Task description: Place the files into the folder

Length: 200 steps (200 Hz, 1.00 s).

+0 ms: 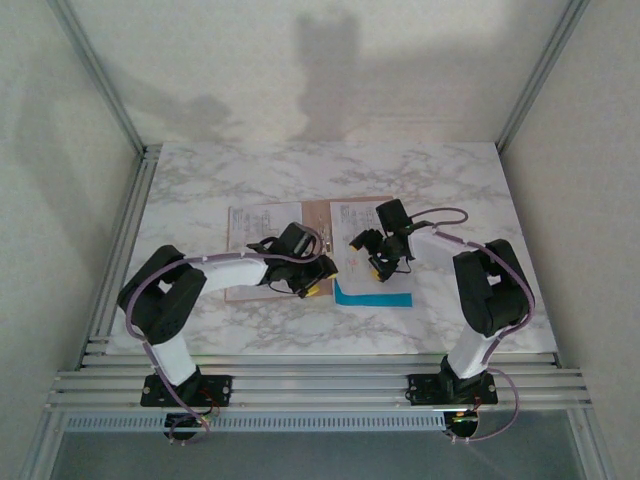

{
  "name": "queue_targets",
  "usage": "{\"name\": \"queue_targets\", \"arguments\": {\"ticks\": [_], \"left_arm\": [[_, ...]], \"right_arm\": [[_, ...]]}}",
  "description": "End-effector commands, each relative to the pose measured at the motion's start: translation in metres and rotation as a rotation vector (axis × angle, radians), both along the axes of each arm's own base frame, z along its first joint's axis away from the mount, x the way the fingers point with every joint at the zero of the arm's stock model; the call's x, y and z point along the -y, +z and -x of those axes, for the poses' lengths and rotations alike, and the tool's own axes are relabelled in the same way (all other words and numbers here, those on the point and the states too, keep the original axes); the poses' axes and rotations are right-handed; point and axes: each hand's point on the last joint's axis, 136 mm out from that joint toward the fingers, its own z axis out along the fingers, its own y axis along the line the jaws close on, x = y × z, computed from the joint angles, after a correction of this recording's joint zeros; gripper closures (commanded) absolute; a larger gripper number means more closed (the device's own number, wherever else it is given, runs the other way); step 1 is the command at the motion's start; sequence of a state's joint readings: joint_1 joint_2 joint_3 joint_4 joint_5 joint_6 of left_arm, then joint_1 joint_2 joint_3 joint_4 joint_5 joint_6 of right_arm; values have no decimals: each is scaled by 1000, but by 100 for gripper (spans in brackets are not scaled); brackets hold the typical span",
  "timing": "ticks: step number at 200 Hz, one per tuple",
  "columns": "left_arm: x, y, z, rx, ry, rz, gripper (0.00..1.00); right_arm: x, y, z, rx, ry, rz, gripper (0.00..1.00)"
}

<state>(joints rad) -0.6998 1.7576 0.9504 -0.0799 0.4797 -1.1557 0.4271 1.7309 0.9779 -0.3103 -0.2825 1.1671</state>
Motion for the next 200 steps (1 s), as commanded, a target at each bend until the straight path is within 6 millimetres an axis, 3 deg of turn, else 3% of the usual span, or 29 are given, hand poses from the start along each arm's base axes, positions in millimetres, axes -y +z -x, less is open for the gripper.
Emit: {"name": "queue_targets", "arguments": {"ticks": [1,79,200], "left_arm": [[20,1,2,-16,-13,48,38],[37,-12,19,-54,-35,41,44],[38,-19,22,-64,-36,25,52]], "right_arm": [[4,-12,19,-86,-37,-3,18],[9,-23,35,-144,-103,-3,18],[17,-25,54,-176,-126,20,17]]}}
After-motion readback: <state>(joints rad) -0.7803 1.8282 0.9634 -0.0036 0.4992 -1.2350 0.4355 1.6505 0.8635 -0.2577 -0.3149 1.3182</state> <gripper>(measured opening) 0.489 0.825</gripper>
